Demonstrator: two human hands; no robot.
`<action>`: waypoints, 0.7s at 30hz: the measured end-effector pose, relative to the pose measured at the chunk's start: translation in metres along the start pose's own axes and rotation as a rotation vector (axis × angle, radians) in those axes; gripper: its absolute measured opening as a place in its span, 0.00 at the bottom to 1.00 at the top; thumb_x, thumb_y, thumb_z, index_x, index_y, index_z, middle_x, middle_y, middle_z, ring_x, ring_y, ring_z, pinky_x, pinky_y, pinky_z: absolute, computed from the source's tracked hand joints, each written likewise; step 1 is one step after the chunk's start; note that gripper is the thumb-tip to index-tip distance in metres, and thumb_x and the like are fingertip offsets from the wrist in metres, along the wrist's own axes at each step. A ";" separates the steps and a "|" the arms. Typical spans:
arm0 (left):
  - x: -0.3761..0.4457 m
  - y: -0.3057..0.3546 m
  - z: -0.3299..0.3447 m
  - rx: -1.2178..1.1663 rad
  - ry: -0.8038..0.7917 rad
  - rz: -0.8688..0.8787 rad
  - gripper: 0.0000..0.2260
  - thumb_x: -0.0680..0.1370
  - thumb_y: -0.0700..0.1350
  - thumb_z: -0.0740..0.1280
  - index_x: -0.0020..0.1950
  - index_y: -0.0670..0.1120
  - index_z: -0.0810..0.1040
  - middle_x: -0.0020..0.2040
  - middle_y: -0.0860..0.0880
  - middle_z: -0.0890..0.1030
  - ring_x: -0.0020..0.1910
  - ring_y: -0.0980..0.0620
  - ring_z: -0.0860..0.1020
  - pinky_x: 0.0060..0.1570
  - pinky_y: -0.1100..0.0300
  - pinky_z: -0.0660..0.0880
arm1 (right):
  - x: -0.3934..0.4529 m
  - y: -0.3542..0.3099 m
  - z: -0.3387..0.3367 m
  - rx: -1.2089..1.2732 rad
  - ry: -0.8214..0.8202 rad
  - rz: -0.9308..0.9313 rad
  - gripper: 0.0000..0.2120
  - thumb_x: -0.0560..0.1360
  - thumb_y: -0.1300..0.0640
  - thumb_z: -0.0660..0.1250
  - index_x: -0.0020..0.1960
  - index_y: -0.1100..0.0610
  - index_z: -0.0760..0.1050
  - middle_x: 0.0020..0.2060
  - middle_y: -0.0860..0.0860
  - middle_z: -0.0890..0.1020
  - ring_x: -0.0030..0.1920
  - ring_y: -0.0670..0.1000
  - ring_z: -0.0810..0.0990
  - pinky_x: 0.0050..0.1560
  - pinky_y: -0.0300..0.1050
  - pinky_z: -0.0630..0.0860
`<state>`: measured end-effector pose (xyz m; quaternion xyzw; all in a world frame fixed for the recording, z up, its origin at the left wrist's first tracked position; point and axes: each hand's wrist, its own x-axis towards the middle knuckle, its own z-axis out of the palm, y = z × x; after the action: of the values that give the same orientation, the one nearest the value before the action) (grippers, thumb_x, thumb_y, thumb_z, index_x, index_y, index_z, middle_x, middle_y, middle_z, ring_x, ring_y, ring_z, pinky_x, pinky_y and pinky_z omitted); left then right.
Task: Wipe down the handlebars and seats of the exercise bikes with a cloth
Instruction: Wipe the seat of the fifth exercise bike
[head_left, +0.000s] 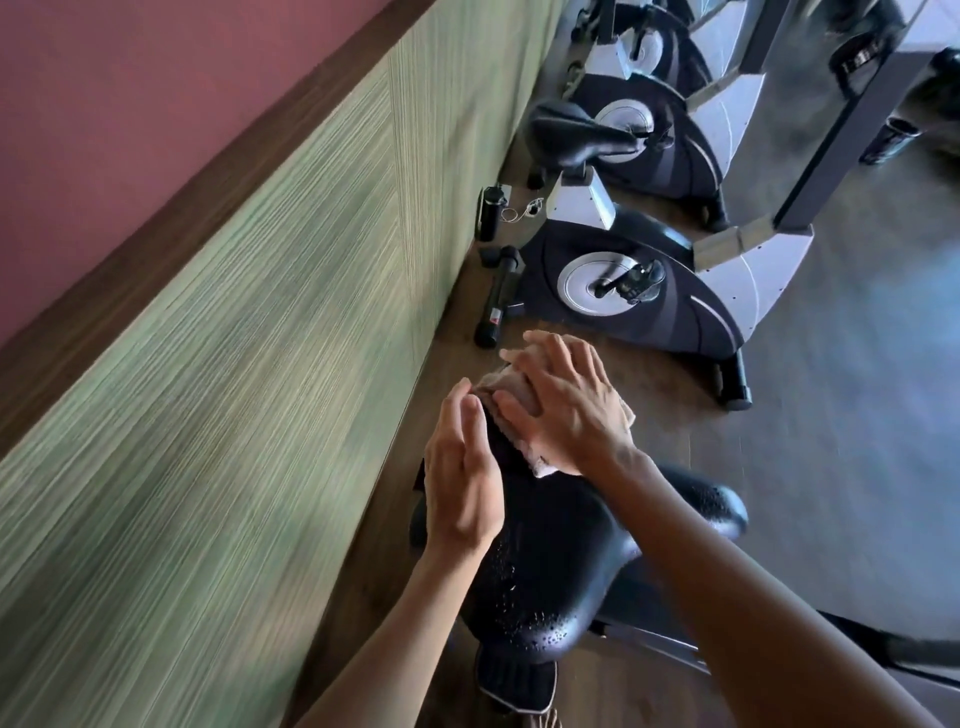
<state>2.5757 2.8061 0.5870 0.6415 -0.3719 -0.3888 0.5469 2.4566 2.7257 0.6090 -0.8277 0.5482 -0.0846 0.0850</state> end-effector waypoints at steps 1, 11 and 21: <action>0.000 0.001 0.000 0.013 0.003 -0.005 0.34 0.79 0.67 0.46 0.74 0.48 0.73 0.71 0.50 0.78 0.71 0.53 0.74 0.72 0.48 0.69 | -0.013 0.002 -0.001 -0.006 0.002 -0.046 0.28 0.77 0.34 0.55 0.73 0.42 0.69 0.72 0.45 0.67 0.73 0.54 0.63 0.74 0.54 0.64; -0.003 0.006 0.002 0.102 -0.011 -0.003 0.33 0.82 0.65 0.44 0.77 0.49 0.70 0.75 0.53 0.74 0.71 0.66 0.68 0.68 0.72 0.62 | -0.054 0.014 -0.002 -0.018 -0.011 0.136 0.41 0.77 0.32 0.46 0.84 0.52 0.45 0.82 0.53 0.53 0.82 0.56 0.49 0.81 0.54 0.53; -0.002 0.003 0.003 0.032 0.109 0.001 0.36 0.79 0.67 0.46 0.76 0.47 0.71 0.70 0.50 0.78 0.68 0.60 0.75 0.69 0.60 0.71 | 0.017 -0.004 0.000 0.015 -0.062 -0.270 0.34 0.77 0.37 0.53 0.80 0.49 0.62 0.78 0.48 0.64 0.80 0.53 0.56 0.79 0.54 0.56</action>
<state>2.5716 2.8063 0.5898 0.6701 -0.3481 -0.3471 0.5562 2.4665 2.7117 0.6108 -0.8955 0.4282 -0.0737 0.0960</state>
